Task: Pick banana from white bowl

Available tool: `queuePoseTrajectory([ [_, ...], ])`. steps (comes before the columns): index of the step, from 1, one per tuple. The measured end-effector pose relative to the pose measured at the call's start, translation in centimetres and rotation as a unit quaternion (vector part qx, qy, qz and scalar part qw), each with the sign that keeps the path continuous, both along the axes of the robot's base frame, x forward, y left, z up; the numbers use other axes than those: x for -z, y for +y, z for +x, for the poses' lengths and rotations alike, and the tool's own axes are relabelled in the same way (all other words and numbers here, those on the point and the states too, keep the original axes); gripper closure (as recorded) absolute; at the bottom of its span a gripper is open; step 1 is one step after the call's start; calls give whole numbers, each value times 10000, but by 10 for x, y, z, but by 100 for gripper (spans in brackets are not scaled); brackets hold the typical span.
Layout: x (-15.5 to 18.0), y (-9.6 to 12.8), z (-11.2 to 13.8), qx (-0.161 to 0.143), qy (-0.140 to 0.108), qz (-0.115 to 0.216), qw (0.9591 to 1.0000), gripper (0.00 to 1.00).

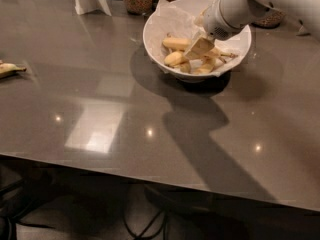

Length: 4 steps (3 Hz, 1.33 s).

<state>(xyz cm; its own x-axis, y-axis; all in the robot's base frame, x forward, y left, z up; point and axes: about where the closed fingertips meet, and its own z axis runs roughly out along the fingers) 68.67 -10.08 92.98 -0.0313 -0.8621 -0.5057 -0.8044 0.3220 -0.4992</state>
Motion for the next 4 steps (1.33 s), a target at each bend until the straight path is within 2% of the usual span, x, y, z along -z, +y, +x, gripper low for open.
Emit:
queuePoseTrajectory([
  [1, 19, 3, 7, 36, 178, -62, 9998, 32],
  [2, 33, 2, 13, 98, 306, -150, 9994, 49],
  [3, 34, -2, 12, 123, 301, -198, 9993, 71],
  [4, 28, -20, 5, 138, 251, -387, 9988, 95],
])
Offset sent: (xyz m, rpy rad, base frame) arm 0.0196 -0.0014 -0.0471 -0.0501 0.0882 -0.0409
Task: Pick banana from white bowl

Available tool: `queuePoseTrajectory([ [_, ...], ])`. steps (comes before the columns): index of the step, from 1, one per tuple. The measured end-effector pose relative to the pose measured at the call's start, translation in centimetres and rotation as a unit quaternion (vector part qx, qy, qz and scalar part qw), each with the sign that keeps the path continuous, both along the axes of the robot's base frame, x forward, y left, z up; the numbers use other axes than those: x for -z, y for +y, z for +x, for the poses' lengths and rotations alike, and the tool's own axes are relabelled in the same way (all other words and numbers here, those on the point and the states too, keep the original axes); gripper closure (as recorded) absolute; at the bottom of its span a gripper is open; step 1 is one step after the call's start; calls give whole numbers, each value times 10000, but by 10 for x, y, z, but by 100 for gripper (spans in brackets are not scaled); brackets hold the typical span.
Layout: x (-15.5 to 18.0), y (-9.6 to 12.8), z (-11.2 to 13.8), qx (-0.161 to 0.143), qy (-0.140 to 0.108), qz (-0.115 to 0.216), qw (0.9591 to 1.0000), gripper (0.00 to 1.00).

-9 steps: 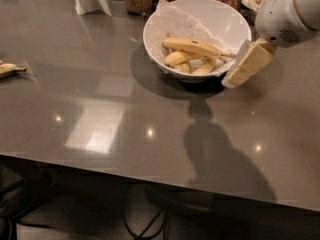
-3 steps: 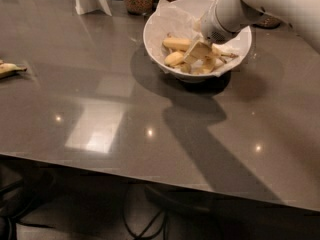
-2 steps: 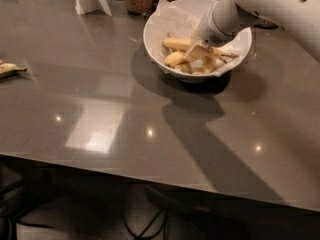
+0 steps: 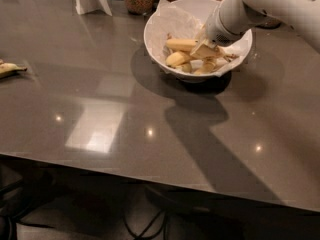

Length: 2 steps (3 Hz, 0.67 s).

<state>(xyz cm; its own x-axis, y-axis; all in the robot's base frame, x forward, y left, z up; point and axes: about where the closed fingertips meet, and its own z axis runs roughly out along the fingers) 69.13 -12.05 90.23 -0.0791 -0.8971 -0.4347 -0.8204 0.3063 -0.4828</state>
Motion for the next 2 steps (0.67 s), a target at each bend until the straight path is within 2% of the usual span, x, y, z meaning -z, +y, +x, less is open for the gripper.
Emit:
queuePoseTrajectory([
  [1, -18, -23, -13, 15, -95, -125, 9999, 100],
  [2, -38, -39, -30, -40, -208, -115, 9997, 100],
])
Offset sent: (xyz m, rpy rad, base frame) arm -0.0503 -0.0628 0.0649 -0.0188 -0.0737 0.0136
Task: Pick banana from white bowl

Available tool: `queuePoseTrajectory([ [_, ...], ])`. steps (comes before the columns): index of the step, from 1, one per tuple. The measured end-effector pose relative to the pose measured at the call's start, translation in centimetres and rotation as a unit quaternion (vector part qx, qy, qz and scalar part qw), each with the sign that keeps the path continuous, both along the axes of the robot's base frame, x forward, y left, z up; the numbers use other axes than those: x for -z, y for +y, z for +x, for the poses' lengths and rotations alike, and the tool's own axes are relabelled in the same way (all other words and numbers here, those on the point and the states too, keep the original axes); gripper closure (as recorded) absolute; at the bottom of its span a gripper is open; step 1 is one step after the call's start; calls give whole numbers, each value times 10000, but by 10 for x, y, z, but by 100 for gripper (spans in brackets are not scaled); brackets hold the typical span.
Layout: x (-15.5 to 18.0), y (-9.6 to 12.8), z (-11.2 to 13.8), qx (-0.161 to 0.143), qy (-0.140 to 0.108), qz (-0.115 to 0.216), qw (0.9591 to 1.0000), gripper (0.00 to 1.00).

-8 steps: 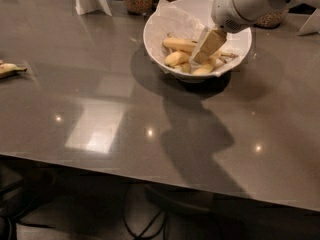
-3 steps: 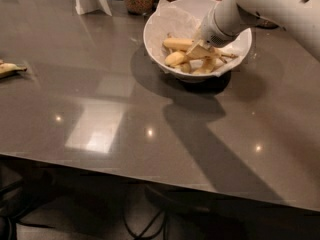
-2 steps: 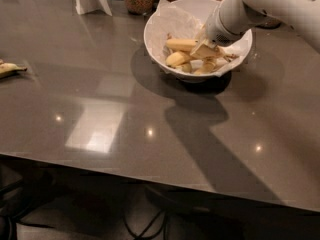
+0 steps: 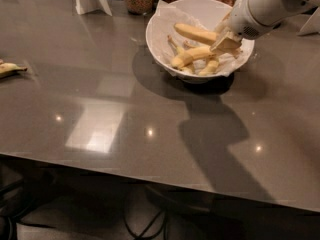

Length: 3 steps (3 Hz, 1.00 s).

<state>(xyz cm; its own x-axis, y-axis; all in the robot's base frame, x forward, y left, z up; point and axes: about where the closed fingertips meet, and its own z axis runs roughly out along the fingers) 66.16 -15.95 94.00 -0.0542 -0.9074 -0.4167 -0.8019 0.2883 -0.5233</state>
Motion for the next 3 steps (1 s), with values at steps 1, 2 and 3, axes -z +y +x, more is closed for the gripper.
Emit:
queuePoseTrajectory([
  [1, -18, -11, -16, -76, -94, 32, 9999, 100],
  [2, -35, -21, -42, -220, -120, 109, 9996, 100],
  [3, -59, -23, -99, -532, -64, 113, 9985, 100],
])
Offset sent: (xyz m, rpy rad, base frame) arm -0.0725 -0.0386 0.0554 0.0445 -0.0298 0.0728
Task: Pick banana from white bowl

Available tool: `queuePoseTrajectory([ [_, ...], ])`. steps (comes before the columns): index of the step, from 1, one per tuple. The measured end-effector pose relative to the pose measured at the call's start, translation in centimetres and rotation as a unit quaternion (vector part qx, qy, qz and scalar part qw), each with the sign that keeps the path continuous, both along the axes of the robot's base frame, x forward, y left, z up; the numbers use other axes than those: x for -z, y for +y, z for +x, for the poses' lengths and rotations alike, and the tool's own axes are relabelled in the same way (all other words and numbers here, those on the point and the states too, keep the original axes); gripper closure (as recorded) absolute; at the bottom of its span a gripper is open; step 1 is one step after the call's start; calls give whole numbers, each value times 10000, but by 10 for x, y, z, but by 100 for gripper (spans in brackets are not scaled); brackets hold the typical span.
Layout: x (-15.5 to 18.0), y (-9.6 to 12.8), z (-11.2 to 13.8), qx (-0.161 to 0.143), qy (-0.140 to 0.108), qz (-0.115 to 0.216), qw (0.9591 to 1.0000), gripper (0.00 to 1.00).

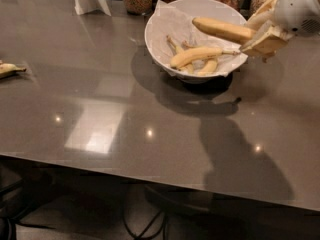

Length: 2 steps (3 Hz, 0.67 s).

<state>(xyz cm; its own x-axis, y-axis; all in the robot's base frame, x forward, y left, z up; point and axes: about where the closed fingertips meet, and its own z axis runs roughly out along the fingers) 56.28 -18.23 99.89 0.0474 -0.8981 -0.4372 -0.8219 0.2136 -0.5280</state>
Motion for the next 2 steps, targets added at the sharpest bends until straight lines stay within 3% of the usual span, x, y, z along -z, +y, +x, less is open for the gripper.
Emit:
queuePoseTrajectory([
  [2, -32, -2, -79, -350, 133, -46, 9993, 100],
])
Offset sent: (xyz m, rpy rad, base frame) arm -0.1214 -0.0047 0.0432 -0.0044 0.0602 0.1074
